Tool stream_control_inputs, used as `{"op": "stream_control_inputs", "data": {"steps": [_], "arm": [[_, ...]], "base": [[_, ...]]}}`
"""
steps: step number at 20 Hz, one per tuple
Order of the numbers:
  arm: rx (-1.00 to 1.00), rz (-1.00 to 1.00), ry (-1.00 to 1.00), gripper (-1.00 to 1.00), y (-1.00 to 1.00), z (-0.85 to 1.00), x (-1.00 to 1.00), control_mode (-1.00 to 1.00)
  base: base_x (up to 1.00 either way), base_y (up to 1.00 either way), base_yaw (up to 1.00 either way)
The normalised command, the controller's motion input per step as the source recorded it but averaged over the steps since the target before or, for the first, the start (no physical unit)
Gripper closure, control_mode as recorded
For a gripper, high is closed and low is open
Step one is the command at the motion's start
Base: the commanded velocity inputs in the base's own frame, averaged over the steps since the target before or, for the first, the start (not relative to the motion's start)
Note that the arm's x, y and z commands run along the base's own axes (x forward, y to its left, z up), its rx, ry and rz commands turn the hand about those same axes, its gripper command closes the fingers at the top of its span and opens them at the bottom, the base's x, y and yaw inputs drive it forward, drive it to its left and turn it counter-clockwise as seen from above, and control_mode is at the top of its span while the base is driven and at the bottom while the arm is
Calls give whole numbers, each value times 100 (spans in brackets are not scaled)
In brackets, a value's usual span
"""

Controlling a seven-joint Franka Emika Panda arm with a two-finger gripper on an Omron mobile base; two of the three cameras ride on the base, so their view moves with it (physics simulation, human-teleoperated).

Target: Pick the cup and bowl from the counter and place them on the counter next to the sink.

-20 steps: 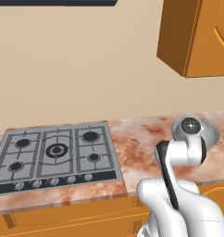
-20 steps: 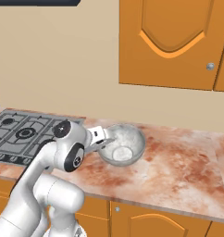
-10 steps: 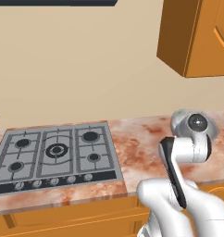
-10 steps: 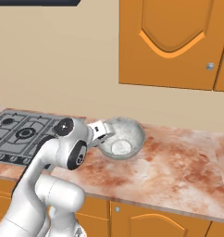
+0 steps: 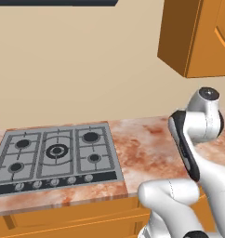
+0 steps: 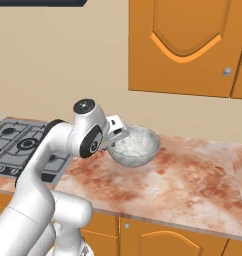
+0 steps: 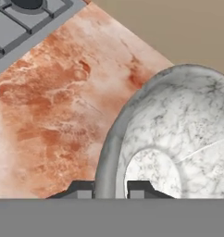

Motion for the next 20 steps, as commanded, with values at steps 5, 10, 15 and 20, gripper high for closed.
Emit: {"op": "stream_control_inputs", "data": {"steps": [5,10,15,20], "arm": [[0,0,17,100,0,1,-50,-100],[0,0,-9,100,0,-20,-51,-100],[0,1,-19,100,1,-5,-72,-100],[0,1,-20,100,9,1,-73,-100]], "base": [[0,0,0],[0,0,0],[0,0,0],[0,0,0]]}}
